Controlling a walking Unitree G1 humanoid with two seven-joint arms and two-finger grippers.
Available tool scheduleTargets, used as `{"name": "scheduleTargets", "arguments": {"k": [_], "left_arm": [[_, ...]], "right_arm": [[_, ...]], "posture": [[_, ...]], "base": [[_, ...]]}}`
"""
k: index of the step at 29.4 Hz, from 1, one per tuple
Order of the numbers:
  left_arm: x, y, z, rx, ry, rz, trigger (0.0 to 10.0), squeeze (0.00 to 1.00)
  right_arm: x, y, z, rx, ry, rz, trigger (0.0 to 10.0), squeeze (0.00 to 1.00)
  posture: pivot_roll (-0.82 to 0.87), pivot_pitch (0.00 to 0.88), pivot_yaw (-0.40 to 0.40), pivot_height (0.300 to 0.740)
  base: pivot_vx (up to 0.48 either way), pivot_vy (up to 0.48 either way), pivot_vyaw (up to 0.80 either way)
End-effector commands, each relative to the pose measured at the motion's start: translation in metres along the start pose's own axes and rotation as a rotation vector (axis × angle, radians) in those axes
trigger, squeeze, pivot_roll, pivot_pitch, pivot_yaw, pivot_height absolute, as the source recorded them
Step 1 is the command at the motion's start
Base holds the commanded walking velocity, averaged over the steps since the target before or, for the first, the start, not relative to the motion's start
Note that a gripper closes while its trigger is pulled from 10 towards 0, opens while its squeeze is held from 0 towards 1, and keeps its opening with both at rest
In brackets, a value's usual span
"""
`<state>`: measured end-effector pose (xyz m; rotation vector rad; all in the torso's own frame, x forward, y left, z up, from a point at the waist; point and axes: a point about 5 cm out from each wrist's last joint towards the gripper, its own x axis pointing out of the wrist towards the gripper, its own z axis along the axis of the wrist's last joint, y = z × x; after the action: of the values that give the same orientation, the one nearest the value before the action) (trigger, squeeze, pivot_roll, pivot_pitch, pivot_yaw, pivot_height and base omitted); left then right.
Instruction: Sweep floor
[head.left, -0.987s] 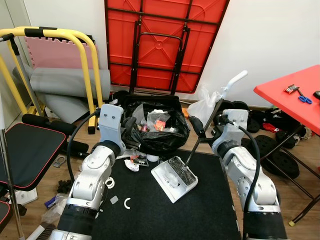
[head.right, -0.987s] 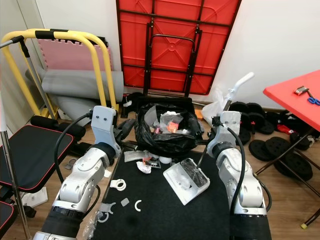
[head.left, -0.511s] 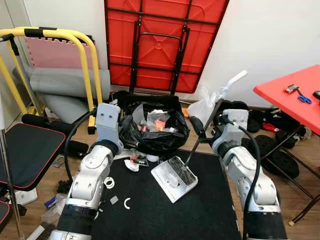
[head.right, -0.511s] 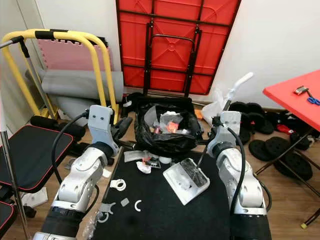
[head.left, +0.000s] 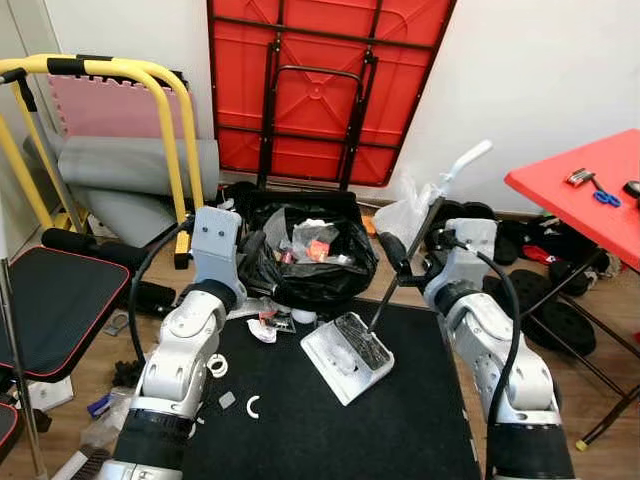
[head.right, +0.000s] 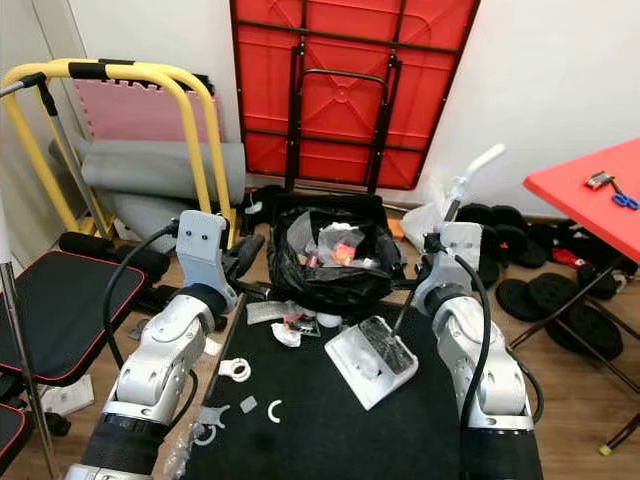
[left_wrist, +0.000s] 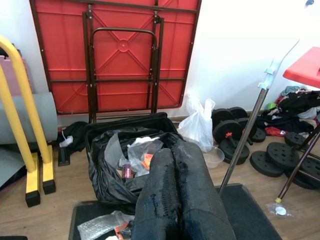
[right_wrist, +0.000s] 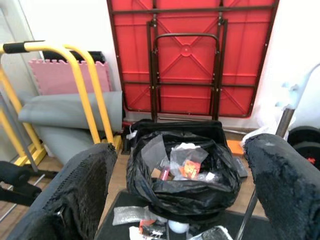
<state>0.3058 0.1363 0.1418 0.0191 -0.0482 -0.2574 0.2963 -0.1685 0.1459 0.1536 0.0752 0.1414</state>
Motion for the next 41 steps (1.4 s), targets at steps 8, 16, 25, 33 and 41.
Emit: {"name": "scheduleTargets", "arguments": {"k": [8, 16, 25, 33, 41], "left_arm": [[0.0006, -0.0083, -0.0021, -0.025, 0.008, -0.039, 10.0, 0.00], [0.0008, -0.0092, -0.0022, -0.025, 0.009, -0.044, 10.0, 0.00], [0.0012, -0.0094, -0.0017, -0.027, 0.007, -0.044, 10.0, 0.00], [0.0025, -0.0060, -0.0029, -0.021, 0.015, -0.009, 10.0, 0.00], [0.0036, -0.0044, -0.0036, -0.017, 0.022, 0.006, 10.0, 0.00]], "right_arm": [[-0.0003, -0.0077, 0.0013, -0.018, -0.007, -0.031, 10.0, 0.00], [-0.0003, -0.0076, 0.0007, -0.016, -0.006, -0.031, 10.0, 0.00], [0.0002, -0.0078, 0.0010, -0.014, -0.007, -0.032, 10.0, 0.00], [0.0005, -0.0079, 0.0013, -0.014, -0.007, -0.033, 10.0, 0.00], [0.0005, -0.0081, 0.0017, -0.012, -0.009, -0.034, 10.0, 0.00]], "posture": [[-0.17, 0.000, -0.163, 0.740], [-0.17, 0.000, -0.163, 0.740], [-0.17, 0.000, -0.163, 0.740], [-0.17, 0.001, -0.164, 0.740], [-0.17, 0.001, -0.164, 0.740]], "base": [[0.000, -0.416, 0.00], [0.000, -0.409, 0.00], [0.000, -0.378, 0.00], [0.000, -0.217, 0.00], [0.000, 0.000, 0.00]]}}
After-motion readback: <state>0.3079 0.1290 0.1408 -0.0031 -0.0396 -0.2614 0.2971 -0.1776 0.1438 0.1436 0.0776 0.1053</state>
